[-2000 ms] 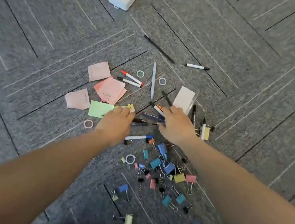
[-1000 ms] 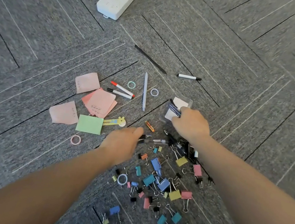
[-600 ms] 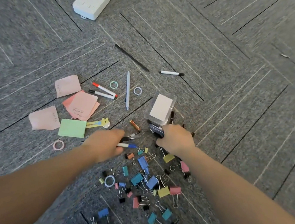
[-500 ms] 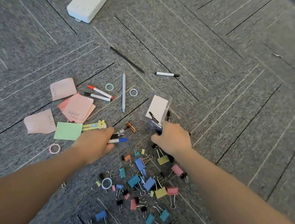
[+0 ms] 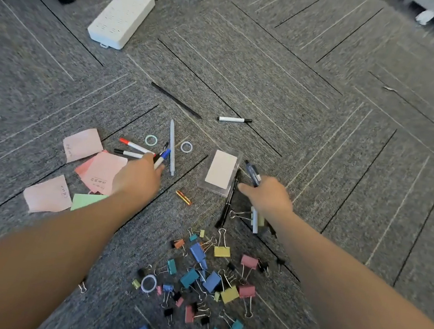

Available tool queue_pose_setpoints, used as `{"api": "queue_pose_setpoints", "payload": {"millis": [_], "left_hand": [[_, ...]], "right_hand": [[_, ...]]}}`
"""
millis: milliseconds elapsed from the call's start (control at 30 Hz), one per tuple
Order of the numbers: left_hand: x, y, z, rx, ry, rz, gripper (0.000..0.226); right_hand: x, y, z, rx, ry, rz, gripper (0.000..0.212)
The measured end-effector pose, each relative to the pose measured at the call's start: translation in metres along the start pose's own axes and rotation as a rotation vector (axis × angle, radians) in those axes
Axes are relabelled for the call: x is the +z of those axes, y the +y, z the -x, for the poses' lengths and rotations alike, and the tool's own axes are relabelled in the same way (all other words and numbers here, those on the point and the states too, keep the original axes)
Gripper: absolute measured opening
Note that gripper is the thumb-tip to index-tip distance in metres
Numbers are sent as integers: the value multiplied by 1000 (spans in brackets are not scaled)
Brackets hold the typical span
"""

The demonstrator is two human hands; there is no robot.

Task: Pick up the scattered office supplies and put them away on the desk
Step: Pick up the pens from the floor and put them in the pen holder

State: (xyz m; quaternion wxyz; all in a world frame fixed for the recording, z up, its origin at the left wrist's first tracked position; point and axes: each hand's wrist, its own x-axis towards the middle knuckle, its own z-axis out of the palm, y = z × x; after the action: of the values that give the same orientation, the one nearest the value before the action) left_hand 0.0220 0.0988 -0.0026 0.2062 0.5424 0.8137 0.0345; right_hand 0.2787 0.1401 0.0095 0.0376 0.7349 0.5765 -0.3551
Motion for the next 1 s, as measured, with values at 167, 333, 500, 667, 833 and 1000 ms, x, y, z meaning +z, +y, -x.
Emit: {"api": "queue_pose_setpoints", "payload": {"millis": [167,333,500,667,833,1000], "left_hand": [[0,20,-32,-87,40,110,28],[4,36,-45,-146,-32,128,35],[2,23,-38,-188,-142,175,23],[-42,3,-4,-102,-168,121,20],[-84,-17,22,22,-207,-43,27],[-73,-26,-10,109,-123,-260,33]], "right_hand": [[22,-29,-5,-13,19,175,24],[31,-43,-4,38,36,72,29],[4,-66,-5,-82,89,3,15],[-41,-101,13,-234,136,347,18],[-83,-119,36,-317,37,483,22],[-91,-115,-36,-354,106,576,20]]}}
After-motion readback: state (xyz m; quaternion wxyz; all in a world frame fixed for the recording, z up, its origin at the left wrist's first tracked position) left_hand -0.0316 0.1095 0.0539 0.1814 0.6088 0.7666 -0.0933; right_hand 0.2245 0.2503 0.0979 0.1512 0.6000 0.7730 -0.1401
